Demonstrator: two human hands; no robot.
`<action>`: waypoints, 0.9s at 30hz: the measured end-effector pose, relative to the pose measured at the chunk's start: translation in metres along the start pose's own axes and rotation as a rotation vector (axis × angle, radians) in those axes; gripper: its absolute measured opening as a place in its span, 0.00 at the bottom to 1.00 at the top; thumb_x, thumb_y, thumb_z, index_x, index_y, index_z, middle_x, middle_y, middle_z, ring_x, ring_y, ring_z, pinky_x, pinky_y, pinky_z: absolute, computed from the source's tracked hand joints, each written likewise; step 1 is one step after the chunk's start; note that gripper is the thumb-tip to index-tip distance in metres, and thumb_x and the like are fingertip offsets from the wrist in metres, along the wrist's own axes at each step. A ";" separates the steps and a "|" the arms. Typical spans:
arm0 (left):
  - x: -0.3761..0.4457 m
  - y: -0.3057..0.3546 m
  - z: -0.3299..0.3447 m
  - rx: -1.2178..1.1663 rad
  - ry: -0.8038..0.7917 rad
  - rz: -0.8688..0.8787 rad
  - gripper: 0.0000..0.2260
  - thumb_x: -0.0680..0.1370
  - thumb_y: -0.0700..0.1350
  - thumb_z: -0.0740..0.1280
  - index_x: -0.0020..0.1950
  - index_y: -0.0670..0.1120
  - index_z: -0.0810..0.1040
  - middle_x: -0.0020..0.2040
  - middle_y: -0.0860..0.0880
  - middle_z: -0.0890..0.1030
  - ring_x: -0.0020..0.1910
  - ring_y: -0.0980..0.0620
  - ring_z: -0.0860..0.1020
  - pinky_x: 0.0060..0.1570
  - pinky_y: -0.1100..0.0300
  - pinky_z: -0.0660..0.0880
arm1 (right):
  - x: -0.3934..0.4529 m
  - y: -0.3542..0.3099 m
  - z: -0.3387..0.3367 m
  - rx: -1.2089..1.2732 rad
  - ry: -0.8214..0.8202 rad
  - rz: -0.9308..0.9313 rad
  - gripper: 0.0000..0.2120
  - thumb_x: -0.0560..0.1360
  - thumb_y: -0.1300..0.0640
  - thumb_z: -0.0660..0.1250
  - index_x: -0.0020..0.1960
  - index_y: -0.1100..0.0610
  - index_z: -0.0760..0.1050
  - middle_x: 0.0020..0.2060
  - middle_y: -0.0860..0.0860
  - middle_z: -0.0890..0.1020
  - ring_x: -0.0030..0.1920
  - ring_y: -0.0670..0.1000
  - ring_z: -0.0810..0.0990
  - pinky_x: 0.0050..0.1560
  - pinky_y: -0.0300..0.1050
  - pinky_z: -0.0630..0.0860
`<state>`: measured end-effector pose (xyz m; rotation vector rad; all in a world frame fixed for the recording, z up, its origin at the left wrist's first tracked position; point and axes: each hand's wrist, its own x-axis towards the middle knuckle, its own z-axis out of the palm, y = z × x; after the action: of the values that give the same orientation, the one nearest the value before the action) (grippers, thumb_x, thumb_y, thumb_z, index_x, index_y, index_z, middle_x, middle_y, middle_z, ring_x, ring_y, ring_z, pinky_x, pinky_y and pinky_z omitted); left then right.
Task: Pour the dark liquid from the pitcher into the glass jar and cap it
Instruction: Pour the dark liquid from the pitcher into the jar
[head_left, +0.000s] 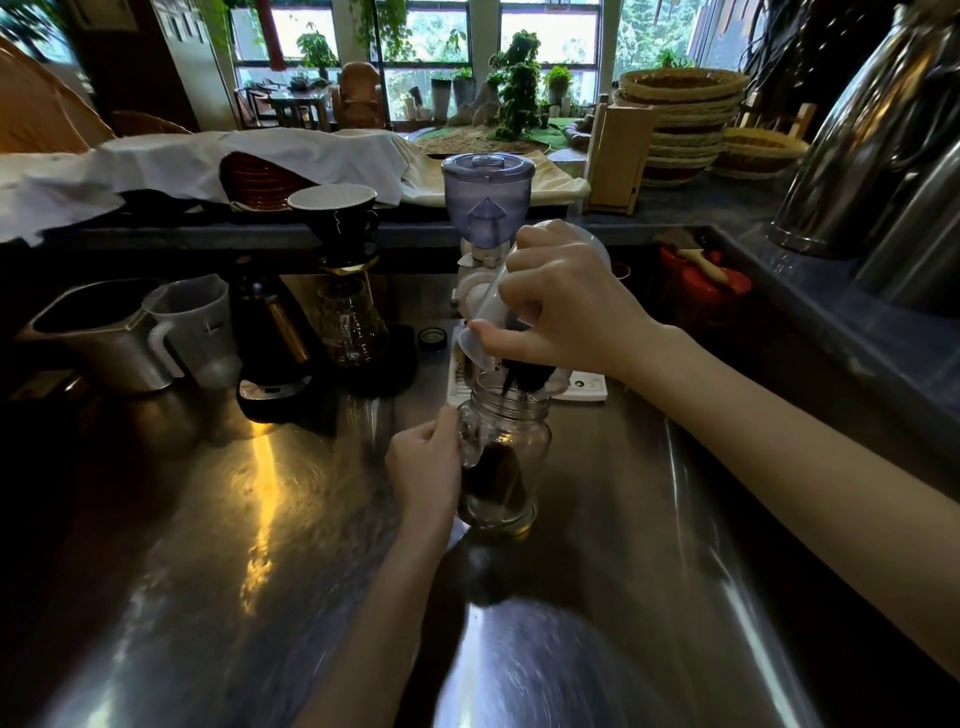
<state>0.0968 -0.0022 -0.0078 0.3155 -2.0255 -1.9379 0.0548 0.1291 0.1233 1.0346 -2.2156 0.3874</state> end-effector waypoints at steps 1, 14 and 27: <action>0.000 0.000 0.000 -0.001 -0.004 0.000 0.22 0.74 0.43 0.61 0.20 0.50 0.64 0.14 0.54 0.63 0.15 0.59 0.60 0.17 0.71 0.57 | 0.000 0.000 0.000 -0.002 -0.006 0.002 0.21 0.69 0.54 0.72 0.23 0.61 0.69 0.21 0.55 0.72 0.32 0.50 0.65 0.40 0.44 0.61; 0.000 0.003 0.001 0.015 0.001 -0.033 0.20 0.74 0.43 0.61 0.21 0.48 0.64 0.19 0.53 0.63 0.17 0.59 0.60 0.20 0.68 0.58 | 0.000 0.001 0.000 -0.004 -0.013 -0.010 0.21 0.69 0.54 0.71 0.23 0.62 0.70 0.22 0.57 0.73 0.32 0.53 0.67 0.41 0.43 0.61; 0.003 0.003 0.002 -0.013 -0.023 -0.068 0.20 0.74 0.44 0.61 0.21 0.49 0.65 0.16 0.55 0.64 0.17 0.59 0.61 0.18 0.69 0.59 | 0.000 0.003 0.000 0.032 -0.013 -0.058 0.22 0.68 0.55 0.72 0.22 0.60 0.67 0.21 0.55 0.70 0.30 0.54 0.67 0.39 0.45 0.63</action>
<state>0.0935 -0.0013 -0.0048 0.3644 -2.0410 -2.0031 0.0520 0.1310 0.1233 1.1191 -2.1921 0.3919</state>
